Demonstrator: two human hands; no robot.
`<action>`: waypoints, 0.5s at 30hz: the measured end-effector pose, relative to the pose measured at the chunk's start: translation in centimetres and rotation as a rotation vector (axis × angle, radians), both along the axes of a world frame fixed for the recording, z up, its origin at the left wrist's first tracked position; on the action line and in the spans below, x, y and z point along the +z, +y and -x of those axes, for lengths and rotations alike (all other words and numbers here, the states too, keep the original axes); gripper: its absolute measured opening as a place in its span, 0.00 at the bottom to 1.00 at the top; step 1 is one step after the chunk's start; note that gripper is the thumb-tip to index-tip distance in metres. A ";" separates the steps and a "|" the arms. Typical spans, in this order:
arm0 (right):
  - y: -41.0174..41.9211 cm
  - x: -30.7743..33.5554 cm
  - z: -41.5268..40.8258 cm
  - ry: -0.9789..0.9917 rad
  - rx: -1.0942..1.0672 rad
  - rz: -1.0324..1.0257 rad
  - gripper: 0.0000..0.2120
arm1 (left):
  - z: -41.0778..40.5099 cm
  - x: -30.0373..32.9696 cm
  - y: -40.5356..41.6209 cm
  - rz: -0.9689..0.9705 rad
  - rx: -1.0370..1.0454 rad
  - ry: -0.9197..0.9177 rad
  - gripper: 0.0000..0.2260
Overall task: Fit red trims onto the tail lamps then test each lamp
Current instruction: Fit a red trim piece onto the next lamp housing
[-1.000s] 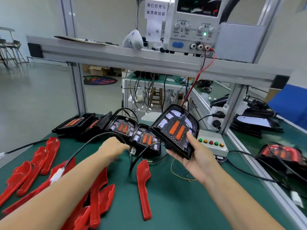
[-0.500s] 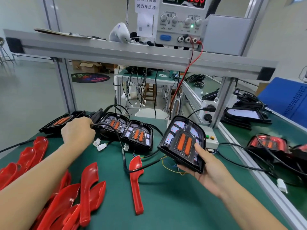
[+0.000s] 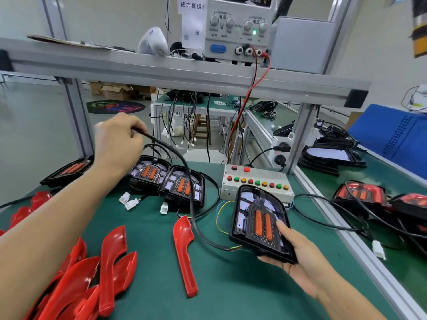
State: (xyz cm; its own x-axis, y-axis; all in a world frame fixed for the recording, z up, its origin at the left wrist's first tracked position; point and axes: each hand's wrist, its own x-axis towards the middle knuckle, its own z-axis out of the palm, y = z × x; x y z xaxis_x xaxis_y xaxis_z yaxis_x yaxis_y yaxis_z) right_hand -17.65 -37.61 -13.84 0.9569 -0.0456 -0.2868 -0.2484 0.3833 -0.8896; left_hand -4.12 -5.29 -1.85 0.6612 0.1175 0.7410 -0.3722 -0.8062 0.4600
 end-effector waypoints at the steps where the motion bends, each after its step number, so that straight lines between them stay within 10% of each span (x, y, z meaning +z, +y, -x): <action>1: -0.3 -0.2 0.2 0.010 -0.021 0.024 0.17 | -0.5 0.0 -0.5 0.060 -0.047 0.044 0.12; 15: -3.6 -0.6 1.2 0.138 -0.022 0.451 0.14 | -4.3 -7.0 -0.7 0.298 -0.154 0.465 0.12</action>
